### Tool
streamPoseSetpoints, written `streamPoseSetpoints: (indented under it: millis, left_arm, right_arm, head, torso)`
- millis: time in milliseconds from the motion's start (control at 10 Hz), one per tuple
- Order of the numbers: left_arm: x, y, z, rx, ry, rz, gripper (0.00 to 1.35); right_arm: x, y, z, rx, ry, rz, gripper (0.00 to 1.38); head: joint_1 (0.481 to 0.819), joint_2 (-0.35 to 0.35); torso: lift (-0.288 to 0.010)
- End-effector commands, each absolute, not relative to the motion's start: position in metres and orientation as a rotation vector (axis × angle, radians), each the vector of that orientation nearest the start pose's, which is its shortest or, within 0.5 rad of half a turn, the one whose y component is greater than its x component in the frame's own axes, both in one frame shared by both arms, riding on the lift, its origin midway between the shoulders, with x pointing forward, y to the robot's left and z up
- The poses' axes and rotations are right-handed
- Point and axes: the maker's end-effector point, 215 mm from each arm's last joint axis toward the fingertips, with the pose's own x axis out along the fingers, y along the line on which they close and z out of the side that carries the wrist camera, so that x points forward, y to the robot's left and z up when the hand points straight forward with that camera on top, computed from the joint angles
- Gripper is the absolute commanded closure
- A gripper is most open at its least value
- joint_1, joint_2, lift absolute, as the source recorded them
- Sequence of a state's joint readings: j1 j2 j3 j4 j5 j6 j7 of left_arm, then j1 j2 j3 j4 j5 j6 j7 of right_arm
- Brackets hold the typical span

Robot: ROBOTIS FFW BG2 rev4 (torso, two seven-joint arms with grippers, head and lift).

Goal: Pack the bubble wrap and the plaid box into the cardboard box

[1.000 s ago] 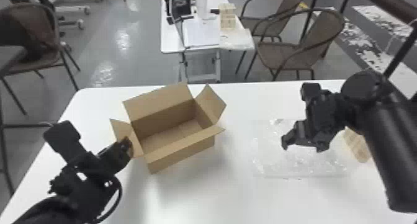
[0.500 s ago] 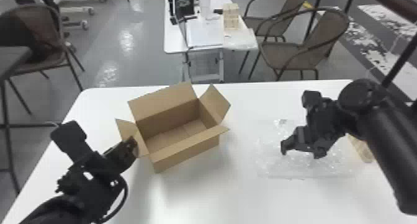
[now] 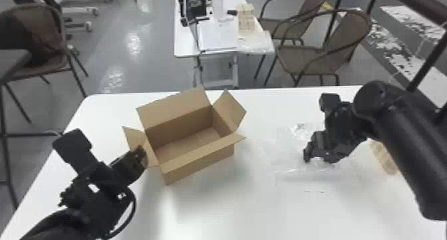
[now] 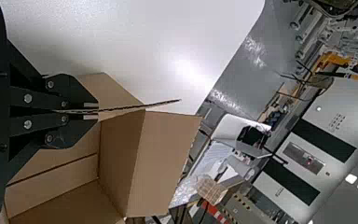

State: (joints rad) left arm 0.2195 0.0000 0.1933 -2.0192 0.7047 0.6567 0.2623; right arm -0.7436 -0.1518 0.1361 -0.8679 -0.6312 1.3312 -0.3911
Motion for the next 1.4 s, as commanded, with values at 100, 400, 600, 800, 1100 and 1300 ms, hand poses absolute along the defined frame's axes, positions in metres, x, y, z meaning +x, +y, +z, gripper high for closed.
streamPoseSetpoints:
  millis: [100, 400, 600, 800, 1100, 1300]
  left_arm:
    - [0.500, 0.266, -0.402, -0.586, 0.431, 0.140, 1.22]
    - [0.499, 0.266, -0.403, -0.587, 0.431, 0.142, 1.22]
    - [0.500, 0.264, -0.403, -0.580, 0.432, 0.139, 1.22]
    - [0.500, 0.264, -0.404, -0.576, 0.434, 0.139, 1.22]
    - [0.501, 0.261, -0.403, -0.565, 0.436, 0.129, 1.22]
    - [0.504, 0.258, -0.400, -0.554, 0.436, 0.122, 1.22]
  right_arm:
    - [0.576, -0.227, -0.491, 0.132, 1.251, -0.020, 1.04]
    - [0.595, -0.217, -0.443, 0.160, 1.129, 0.017, 1.04]
    - [0.611, -0.197, -0.389, 0.150, 1.025, 0.071, 1.04]
    - [0.620, -0.167, -0.334, 0.133, 0.931, 0.160, 1.04]
    - [0.625, -0.113, -0.267, 0.091, 0.827, 0.308, 1.04]
    - [0.626, -0.078, -0.247, 0.070, 0.811, 0.381, 1.04]
  head:
    - [0.695, 0.035]
    - [0.695, 0.041]
    - [0.695, 0.048]
    - [0.695, 0.073]
    - [0.695, 0.115]
    - [0.695, 0.140]
  torso:
    - [-0.100]
    - [-0.100]
    - [-0.100]
    - [-0.100]
    - [-0.100]
    - [-0.100]
